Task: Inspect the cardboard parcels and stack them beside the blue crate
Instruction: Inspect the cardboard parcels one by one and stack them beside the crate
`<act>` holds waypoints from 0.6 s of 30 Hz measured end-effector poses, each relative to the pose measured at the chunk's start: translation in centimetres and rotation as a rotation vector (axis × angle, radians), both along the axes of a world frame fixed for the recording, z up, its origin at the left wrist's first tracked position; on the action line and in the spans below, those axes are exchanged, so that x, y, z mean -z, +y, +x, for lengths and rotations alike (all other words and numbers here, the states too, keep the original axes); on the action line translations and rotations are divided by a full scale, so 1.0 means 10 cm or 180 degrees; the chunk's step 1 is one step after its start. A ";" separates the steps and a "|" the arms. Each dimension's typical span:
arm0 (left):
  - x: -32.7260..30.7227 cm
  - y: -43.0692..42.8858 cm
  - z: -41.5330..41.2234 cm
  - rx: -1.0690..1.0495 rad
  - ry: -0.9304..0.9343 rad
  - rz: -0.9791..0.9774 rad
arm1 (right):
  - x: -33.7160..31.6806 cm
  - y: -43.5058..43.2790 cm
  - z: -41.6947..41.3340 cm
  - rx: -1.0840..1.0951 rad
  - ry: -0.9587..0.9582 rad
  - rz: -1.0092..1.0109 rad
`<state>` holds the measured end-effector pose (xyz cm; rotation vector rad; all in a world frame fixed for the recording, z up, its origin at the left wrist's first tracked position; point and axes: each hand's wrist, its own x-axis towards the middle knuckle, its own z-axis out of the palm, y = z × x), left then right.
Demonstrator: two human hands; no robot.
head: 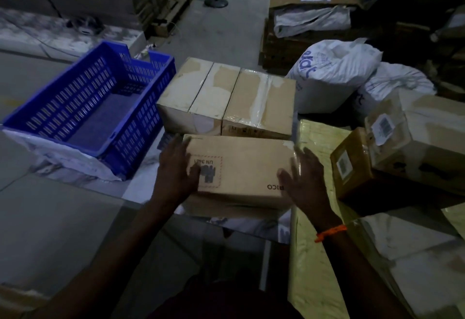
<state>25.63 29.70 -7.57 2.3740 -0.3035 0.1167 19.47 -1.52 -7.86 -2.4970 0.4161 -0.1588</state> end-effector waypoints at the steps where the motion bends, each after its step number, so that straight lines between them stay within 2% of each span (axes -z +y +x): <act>1: 0.01 0.03 0.07 -0.0009 0.0183 -0.0233 | -0.04 -0.04 0.06 0.0221 0.0248 0.0397; 4: -0.02 0.12 0.15 -0.0003 0.0901 -0.0787 | -0.16 -0.08 0.20 0.0309 0.0578 0.2063; 5: 0.00 0.15 0.17 -0.0042 0.1079 -0.0934 | -0.20 -0.06 0.21 0.0279 0.0561 0.2264; 8: 0.00 0.20 0.18 -0.0225 0.1462 -0.1365 | -0.19 -0.03 0.20 0.0350 0.0440 0.2444; 11: -0.07 0.22 0.09 -0.0376 0.1522 -0.2034 | -0.16 -0.04 0.10 0.0459 0.0366 0.2752; 14: -0.12 0.29 -0.04 -0.0459 0.1628 -0.2577 | -0.15 -0.04 -0.03 0.0583 0.0033 0.3166; 18: -0.06 0.32 -0.24 -0.1007 0.1812 -0.3190 | -0.12 0.05 -0.24 0.0915 -0.0102 0.3587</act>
